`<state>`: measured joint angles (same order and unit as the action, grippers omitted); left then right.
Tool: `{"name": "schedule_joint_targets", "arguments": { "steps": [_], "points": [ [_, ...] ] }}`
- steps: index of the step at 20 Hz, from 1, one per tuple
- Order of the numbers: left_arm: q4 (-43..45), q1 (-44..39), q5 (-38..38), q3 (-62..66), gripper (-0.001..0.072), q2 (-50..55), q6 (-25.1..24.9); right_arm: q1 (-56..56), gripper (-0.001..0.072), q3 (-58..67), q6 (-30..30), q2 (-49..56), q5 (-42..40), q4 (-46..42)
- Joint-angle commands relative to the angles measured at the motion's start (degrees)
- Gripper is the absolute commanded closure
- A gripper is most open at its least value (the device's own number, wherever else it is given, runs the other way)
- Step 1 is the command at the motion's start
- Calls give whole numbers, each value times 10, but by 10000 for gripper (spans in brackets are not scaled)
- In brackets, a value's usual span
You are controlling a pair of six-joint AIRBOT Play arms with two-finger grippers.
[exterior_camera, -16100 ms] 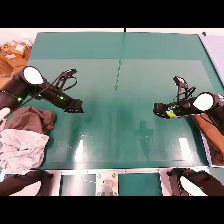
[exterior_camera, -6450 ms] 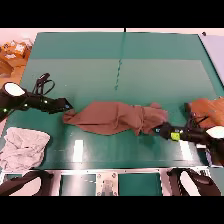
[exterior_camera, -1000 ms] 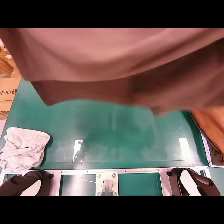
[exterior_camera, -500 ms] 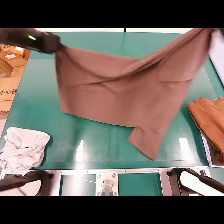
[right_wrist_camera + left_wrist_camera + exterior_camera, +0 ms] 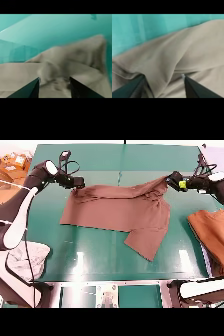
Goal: Fold the shirts.
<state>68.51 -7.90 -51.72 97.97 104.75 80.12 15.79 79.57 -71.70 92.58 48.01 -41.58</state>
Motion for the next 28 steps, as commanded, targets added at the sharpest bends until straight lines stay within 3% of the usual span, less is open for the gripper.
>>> {"name": "schedule_joint_targets", "arguments": {
  "steps": [1, 2, 4, 5, 10, 15, 16, 17, 18, 22, 26, 28],
  "points": [
    [24, 21, -90, 46, 150, 18, 8, 52, 421, 12, -7, 7, 65, 2],
    [24, 33, -138, 72, 253, 18, 8, 76, 573, 12, -7, -4, 92, 2],
    [24, 61, -227, 130, 619, 18, -10, 121, 633, 12, -6, -26, 151, 2],
    [24, 71, -260, 154, 684, 18, -11, 139, 691, 9, -2, -38, 179, 2],
    [21, 114, -392, 170, 685, 4, -6, 195, 692, -137, -3, -161, 217, -26],
    [17, 129, -368, -42, 685, -96, -25, 263, 685, -344, -18, -294, 210, -66],
    [17, 131, -351, -101, 685, -125, -32, 273, 560, -374, -18, -301, 210, -65],
    [16, 136, -330, -168, 685, -158, -41, 276, 377, -402, -18, -301, 208, -65],
    [17, 144, -312, -229, 686, -186, -52, 275, 341, -427, -16, -299, 197, -65],
    [1, 239, -297, -355, 686, -218, -56, 240, 343, -477, 30, -261, 131, -25],
    [-120, 322, -301, -362, 683, -218, -82, 199, 344, -462, 80, -165, 101, 43],
    [-124, 326, -286, -362, 659, -218, -82, 185, 344, -448, 95, -119, 100, 66]
  ]
}}
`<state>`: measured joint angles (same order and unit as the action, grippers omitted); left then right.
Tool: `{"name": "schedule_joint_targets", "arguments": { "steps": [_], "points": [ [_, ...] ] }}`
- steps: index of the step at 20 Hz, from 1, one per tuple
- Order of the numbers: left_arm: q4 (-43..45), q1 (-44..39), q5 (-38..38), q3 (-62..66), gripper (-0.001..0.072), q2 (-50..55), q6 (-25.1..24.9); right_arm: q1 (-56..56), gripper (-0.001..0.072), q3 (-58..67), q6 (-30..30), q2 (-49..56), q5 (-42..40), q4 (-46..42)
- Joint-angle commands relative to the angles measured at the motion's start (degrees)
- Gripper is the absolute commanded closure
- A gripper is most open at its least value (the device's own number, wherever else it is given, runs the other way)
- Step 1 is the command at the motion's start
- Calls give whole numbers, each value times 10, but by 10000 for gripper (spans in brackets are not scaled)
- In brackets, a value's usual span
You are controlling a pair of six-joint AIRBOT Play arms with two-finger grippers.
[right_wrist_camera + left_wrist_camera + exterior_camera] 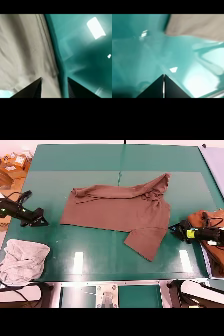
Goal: Fold the shirts.
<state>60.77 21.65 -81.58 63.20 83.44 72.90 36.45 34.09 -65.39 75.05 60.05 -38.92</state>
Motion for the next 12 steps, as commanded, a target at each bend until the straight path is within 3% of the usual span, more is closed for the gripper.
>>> {"name": "schedule_joint_targets", "arguments": {
  "steps": [1, 2, 4, 5, 6, 12],
  "points": [
    [-48, 31, 18, -14, 371, -5, -10, -29, 352, 16, 40, 76, -20, 49],
    [-49, 31, 30, -14, 119, -4, -5, -34, 394, 25, 46, 91, -20, 56],
    [-51, 31, 51, -14, 116, -4, 6, -40, 460, 43, 46, 102, -20, 59],
    [-51, 30, 60, -14, 116, -3, 6, -40, 529, 52, 46, 102, -18, 58],
    [-51, 30, 69, -15, 116, -1, 7, -39, 691, 63, 46, 102, -12, 57],
    [-63, -12, 140, -42, 115, 35, 6, -39, 690, 101, 46, 101, 36, 57]
  ]
}}
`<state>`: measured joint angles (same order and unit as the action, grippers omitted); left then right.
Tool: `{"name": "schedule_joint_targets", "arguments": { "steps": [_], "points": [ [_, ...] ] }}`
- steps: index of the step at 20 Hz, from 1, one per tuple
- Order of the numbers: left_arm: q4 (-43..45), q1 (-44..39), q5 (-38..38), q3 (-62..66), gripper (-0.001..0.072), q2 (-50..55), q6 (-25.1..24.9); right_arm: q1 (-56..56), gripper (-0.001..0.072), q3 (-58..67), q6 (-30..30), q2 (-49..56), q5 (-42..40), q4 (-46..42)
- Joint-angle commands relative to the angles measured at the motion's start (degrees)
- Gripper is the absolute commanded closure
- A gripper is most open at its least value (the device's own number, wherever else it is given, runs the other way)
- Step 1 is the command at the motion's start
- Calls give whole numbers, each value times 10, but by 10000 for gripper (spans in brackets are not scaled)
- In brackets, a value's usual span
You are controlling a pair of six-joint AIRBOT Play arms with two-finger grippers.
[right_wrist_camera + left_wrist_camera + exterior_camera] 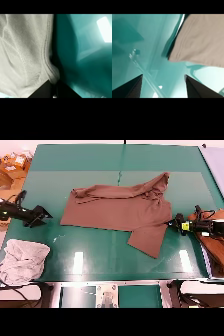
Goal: Fold the shirts.
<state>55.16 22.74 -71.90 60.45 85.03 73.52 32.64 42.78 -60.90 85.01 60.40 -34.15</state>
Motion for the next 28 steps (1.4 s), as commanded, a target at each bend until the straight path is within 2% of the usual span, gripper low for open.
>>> {"name": "schedule_joint_targets", "arguments": {
  "steps": [1, 4, 7, 14, 15, 16, 17, 19, 20, 21, 24, 28],
  "points": [
    [-9, -41, 60, -17, 115, 32, -1, -1, 691, 13, 1, 2, 36, 10],
    [-72, -94, 81, -17, 116, 76, -16, -1, 691, 13, 1, 2, 37, 10],
    [-82, -137, 25, -17, 116, 108, -44, -1, 691, 14, 1, 2, 37, 10],
    [-80, -114, 66, 6, 118, 109, -45, -1, 690, 13, 1, 2, 37, 10],
    [-80, -114, 70, 6, 159, 109, -46, -1, 690, 13, 1, 2, 37, 10],
    [-80, -114, 70, 6, 375, 109, -51, -1, 690, 13, 1, 2, 37, 10],
    [-77, -114, 71, 6, 413, 109, -53, -1, 690, 13, 1, 2, 37, 10],
    [-67, -114, 83, 6, 417, 109, -53, -1, 690, 13, 1, 2, 37, 10],
    [-66, -114, 92, 6, 469, 109, -50, -1, 690, 13, 1, 2, 37, 10],
    [-65, -114, 97, 7, 665, 109, -50, -1, 690, 13, 1, 2, 37, 10],
    [-50, -114, 87, 14, 684, 108, -51, -1, 690, 13, 1, 2, 37, 10],
    [19, -114, 21, 60, 685, 108, -47, -1, 690, 13, 1, 2, 37, 10]
  ]
}}
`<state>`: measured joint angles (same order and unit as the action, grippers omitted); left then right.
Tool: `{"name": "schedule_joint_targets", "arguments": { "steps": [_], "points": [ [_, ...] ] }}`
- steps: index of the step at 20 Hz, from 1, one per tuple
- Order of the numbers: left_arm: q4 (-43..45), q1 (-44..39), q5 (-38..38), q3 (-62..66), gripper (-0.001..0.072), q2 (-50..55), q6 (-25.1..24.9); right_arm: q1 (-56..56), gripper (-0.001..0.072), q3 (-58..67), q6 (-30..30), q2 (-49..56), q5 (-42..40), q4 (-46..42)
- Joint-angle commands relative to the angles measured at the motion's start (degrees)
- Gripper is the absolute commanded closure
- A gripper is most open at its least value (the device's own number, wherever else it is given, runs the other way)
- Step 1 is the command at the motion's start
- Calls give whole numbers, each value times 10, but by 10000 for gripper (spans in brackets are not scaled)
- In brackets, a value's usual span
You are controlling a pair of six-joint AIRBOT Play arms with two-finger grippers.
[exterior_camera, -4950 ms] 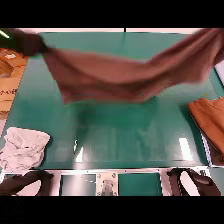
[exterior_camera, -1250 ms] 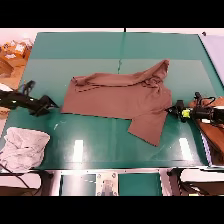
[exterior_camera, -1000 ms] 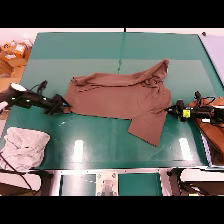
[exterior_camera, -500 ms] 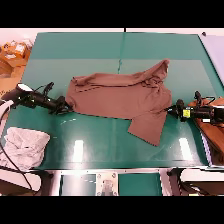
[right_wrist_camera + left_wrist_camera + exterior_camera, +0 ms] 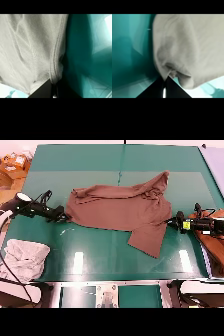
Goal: Fold the shirts.
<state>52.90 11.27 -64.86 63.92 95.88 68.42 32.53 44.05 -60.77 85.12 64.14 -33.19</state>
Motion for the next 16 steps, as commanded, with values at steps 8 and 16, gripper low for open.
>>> {"name": "schedule_joint_targets", "arguments": {
  "steps": [8, 16],
  "points": [
    [93, 0, -91, 54, 685, 0, 5, 0, 691, 0, -2, 1, 0, 0],
    [85, 0, -101, 58, 685, -1, 4, 0, 693, 1, 0, -3, 12, 4]
  ]
}}
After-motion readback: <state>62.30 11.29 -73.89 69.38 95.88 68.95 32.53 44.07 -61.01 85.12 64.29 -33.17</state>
